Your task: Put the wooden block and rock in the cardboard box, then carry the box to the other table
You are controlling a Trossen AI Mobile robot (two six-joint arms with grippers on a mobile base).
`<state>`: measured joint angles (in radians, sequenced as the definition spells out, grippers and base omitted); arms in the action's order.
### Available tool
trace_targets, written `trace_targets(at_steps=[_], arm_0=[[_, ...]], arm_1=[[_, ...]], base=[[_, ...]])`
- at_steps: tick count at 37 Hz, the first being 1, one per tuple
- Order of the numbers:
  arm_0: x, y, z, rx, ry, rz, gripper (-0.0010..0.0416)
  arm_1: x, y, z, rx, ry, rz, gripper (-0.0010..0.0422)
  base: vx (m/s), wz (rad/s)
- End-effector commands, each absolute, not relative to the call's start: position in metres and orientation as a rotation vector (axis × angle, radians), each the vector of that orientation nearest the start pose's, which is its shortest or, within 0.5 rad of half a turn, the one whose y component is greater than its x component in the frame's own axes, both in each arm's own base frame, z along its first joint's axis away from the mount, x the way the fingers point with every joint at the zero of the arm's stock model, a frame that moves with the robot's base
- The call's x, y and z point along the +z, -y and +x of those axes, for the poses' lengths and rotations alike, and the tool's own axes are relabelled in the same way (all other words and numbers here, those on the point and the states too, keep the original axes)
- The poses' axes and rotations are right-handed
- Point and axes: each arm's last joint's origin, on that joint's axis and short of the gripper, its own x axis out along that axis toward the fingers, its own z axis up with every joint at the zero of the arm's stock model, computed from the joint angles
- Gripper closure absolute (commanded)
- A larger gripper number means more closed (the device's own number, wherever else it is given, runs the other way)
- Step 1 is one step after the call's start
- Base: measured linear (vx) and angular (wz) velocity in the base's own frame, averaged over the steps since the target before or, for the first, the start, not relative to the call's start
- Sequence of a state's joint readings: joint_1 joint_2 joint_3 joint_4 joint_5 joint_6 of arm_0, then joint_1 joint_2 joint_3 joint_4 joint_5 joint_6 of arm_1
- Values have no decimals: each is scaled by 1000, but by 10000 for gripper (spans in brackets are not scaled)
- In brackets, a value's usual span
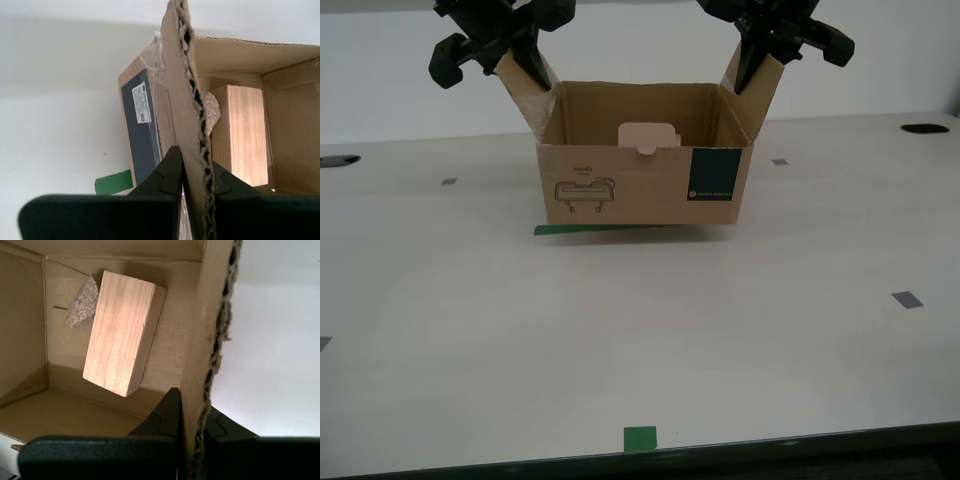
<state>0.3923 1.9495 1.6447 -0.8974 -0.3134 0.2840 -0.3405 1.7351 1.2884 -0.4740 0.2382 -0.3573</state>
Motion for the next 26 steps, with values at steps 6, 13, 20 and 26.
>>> trace_targets(at_steps=[6,13,20,26], arm_0=[[255,-161,365,453,-1269,193,406],[256,-161,365,455,-1255,188,406],[257,-162,366,459,-1233,188,406],[257,-161,367,459,-1232,188,406]], arm_1=[[237,130,344,-377,-1011,-269,413],[237,130,344,-377,-1011,-270,413],[239,130,344,-375,-1007,-277,413],[241,131,343,-369,-1007,-294,413]], base=[[-37,-8],[-54,-18],[-66,-32],[-73,-53]])
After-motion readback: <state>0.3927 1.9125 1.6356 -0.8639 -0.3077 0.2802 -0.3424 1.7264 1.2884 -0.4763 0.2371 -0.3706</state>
